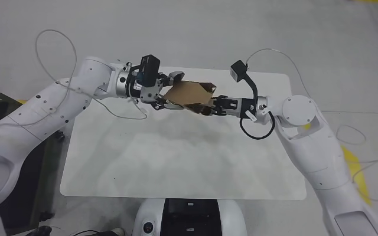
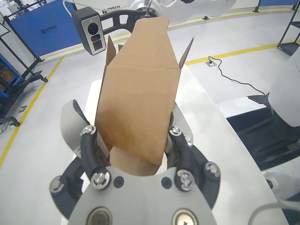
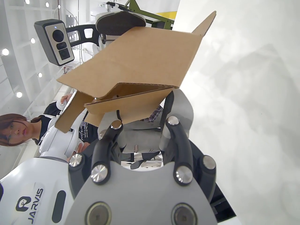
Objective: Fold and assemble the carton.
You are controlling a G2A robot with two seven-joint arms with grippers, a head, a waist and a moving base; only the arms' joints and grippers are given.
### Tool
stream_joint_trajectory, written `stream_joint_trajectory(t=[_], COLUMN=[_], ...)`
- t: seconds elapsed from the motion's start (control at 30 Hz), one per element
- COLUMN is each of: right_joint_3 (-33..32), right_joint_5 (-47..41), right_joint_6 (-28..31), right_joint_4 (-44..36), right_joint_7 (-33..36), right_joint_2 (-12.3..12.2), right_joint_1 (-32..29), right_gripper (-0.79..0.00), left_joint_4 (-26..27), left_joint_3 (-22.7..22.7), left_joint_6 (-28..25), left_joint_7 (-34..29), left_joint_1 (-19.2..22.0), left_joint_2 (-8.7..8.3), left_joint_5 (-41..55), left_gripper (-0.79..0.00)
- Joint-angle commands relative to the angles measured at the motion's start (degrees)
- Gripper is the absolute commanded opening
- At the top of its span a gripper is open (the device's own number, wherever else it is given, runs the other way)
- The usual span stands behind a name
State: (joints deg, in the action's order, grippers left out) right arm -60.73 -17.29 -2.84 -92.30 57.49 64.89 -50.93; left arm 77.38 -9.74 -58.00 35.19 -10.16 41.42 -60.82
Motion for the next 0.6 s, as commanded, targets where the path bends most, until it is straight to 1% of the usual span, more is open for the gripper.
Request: stream_joint_trajectory(t=[0.0,0.13,0.33,0.57], right_joint_3=[-0.13,-0.31,-0.66,-0.39], right_joint_5=[-0.07,0.16,0.81,4.14], right_joint_6=[0.04,0.28,0.75,0.84], right_joint_4=[0.16,0.59,1.43,1.47], right_joint_7=[0.18,0.61,1.49,3.91], right_joint_2=[-0.02,-0.07,-0.17,-0.49], right_joint_1=[0.10,0.50,1.32,2.32], right_gripper=[-0.770,-0.785,-0.785,-0.760], left_joint_4=[0.31,0.86,2.22,4.40], left_joint_3=[0.00,0.00,0.00,0.00], left_joint_6=[0.00,0.00,0.00,0.00], left_joint_7=[0.04,-0.24,-1.67,-4.44], left_joint_1=[0.09,0.28,0.32,1.88], left_joint_2=[-0.12,-0.44,-1.07,-1.87], left_joint_5=[-0.24,-0.64,-0.97,-0.16], left_gripper=[0.000,0.000,0.000,0.000])
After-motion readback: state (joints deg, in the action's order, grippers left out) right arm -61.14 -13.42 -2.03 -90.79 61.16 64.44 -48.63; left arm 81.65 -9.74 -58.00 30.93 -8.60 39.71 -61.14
